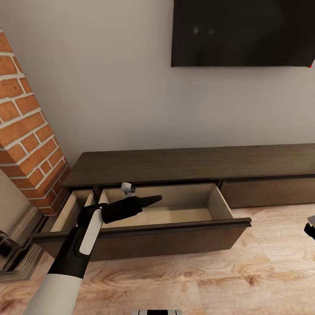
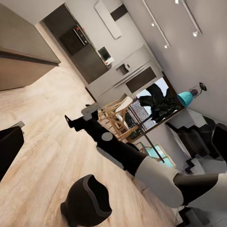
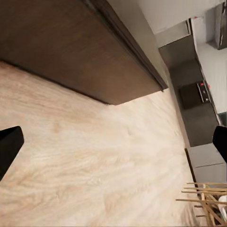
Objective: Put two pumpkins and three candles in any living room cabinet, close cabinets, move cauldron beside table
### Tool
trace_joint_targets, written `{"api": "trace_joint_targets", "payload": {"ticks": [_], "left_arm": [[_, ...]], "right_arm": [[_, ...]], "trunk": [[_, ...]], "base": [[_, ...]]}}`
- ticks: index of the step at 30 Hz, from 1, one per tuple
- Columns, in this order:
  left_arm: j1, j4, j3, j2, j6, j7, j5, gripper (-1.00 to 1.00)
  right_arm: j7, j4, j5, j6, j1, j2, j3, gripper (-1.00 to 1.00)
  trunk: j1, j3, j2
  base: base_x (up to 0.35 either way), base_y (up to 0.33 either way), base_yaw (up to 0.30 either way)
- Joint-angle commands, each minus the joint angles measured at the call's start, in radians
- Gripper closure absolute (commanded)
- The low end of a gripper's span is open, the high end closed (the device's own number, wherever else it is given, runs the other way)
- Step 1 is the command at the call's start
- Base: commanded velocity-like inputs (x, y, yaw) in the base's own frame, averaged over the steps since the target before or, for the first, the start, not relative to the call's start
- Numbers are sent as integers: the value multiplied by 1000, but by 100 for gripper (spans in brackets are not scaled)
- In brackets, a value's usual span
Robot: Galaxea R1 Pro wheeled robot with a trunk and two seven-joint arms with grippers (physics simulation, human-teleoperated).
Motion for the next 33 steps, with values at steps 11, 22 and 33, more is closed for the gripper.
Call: {"api": "trace_joint_targets", "payload": {"ticks": [11,22,33], "left_arm": [[0,0,-1,0,-1,2,-1,-100],[0,0,-1,0,-20,3,-1,-100],[0,0,-4,0,-29,3,-3,-100]], "right_arm": [[267,-175,-241,51,0,156,3,-100],[937,-378,-250,378,0,166,-108,-100],[1119,-517,-250,532,0,242,-137,-100]], "trunk": [[0,0,0],[0,0,0],[0,0,0]], "base": [[0,0,0],[0,0,0],[0,0,0]]}}
